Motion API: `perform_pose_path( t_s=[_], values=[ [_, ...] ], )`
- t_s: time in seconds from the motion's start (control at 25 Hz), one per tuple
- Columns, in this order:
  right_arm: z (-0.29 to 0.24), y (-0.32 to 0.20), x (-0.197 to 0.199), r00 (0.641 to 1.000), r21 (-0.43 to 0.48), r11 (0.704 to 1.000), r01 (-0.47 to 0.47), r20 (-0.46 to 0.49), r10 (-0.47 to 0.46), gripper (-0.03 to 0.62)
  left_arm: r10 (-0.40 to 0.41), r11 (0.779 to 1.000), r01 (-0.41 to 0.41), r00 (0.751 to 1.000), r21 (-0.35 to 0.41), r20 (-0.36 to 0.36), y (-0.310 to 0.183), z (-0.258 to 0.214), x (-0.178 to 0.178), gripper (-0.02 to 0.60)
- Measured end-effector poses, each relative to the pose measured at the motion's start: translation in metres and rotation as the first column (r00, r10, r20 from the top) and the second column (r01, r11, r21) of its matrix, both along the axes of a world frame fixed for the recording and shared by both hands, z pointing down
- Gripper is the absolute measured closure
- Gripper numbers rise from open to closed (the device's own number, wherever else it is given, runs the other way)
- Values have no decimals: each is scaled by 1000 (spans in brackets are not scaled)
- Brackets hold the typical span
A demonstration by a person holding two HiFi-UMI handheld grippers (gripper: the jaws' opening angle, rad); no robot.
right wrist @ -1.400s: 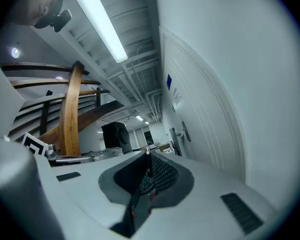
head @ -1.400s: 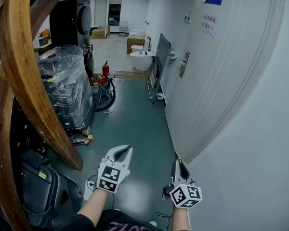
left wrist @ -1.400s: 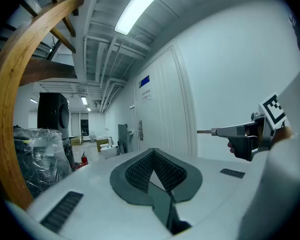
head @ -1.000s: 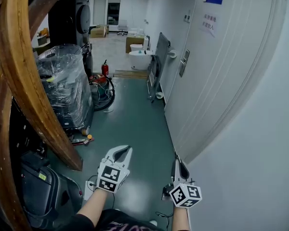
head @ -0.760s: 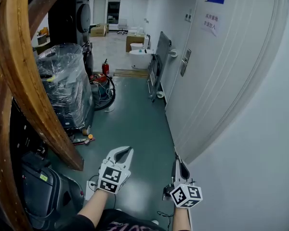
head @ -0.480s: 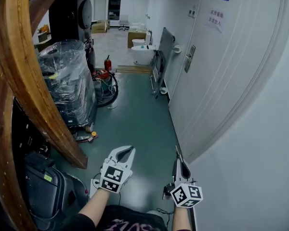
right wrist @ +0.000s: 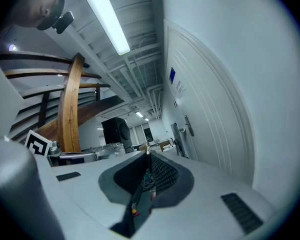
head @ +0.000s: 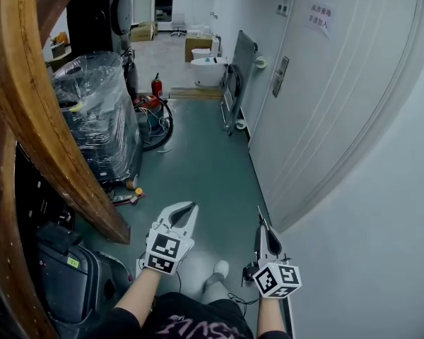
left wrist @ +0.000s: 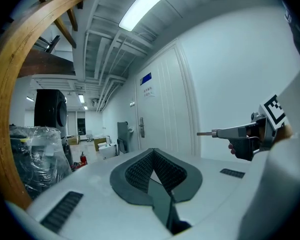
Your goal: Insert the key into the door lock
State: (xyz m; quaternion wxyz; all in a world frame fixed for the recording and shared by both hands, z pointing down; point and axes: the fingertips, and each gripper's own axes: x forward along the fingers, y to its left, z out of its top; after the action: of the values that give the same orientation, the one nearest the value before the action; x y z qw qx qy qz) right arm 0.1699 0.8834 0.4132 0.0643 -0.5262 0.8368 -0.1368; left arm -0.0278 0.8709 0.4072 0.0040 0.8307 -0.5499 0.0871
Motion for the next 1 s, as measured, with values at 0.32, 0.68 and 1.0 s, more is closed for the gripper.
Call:
perform_pose_path(
  t_s=[0.32, 0.68, 1.0],
  values=[
    [2, -53, 3, 1000, 18, 1000, 13, -10, -12, 516, 4, 999, -6, 999, 38, 41, -53, -9, 4, 569],
    [15, -127, 21, 999, 17, 1000, 1, -32, 0, 516, 17, 1000, -17, 999, -4, 31, -132, 16, 20, 569],
    [38, -205, 33, 1000, -27, 999, -17, -24, 17, 516, 18, 998, -15, 999, -58, 45, -206, 44, 26, 569]
  ],
)
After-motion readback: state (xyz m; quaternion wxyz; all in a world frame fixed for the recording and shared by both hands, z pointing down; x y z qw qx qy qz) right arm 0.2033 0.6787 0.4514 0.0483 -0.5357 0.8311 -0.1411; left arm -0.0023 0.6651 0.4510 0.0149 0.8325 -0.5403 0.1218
